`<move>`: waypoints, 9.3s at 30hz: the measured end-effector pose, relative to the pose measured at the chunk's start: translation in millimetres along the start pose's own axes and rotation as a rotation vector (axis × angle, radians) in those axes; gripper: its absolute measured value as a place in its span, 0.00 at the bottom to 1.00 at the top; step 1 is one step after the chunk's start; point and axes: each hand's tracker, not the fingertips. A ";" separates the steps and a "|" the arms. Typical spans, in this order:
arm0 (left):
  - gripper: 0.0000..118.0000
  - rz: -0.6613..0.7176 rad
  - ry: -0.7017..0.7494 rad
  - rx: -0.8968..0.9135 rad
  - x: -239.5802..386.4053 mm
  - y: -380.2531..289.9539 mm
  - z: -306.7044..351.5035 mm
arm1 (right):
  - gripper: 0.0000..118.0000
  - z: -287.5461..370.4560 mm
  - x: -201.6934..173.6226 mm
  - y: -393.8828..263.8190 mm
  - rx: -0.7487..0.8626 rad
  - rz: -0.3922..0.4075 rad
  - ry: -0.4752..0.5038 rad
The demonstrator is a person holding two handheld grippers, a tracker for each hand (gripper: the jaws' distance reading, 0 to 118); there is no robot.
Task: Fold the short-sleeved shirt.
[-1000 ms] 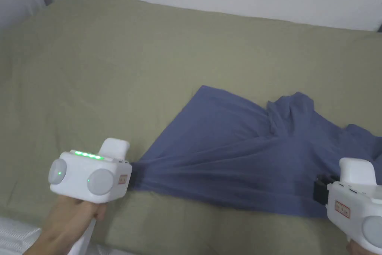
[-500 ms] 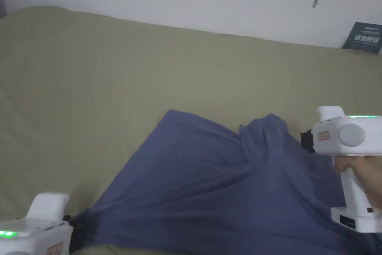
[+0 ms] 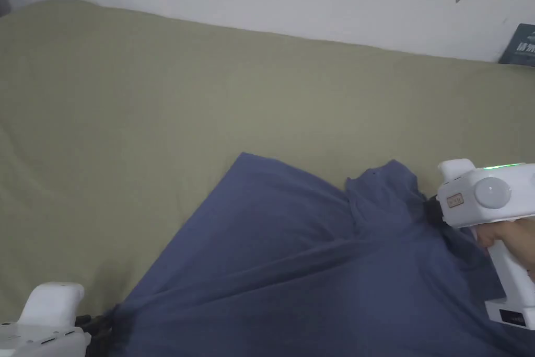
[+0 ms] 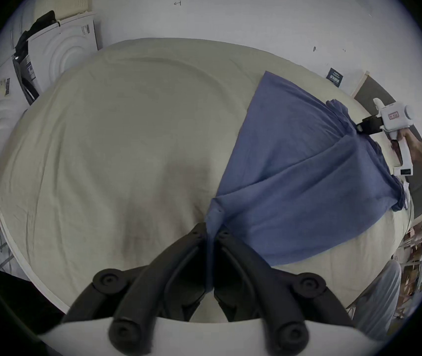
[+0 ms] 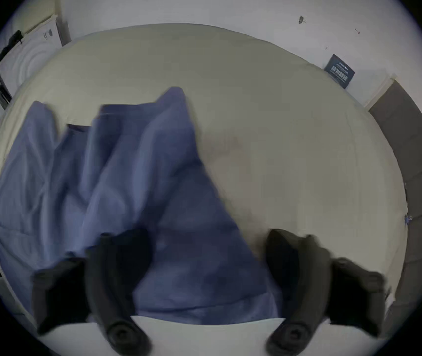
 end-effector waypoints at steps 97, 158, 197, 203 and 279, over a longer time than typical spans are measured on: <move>0.04 -0.146 0.135 0.275 61.7 78.4 39.3 | 0.07 208.4 7.3 -196.7 0.402 -0.291 -0.102; 0.94 -0.046 0.080 0.055 25.8 -36.6 62.0 | 0.07 226.1 -18.6 -335.7 0.205 -0.436 -0.067; 0.02 -0.065 0.063 0.139 50.7 75.1 24.5 | 0.09 177.5 30.0 -195.8 0.197 -0.363 -0.007; 0.02 -0.087 0.091 0.117 56.8 100.4 -10.2 | 0.09 131.9 39.4 -159.2 0.128 -0.317 -0.033; 0.05 -0.065 0.083 0.081 57.9 20.1 18.2 | 0.10 174.4 45.8 -276.4 0.091 -0.437 0.002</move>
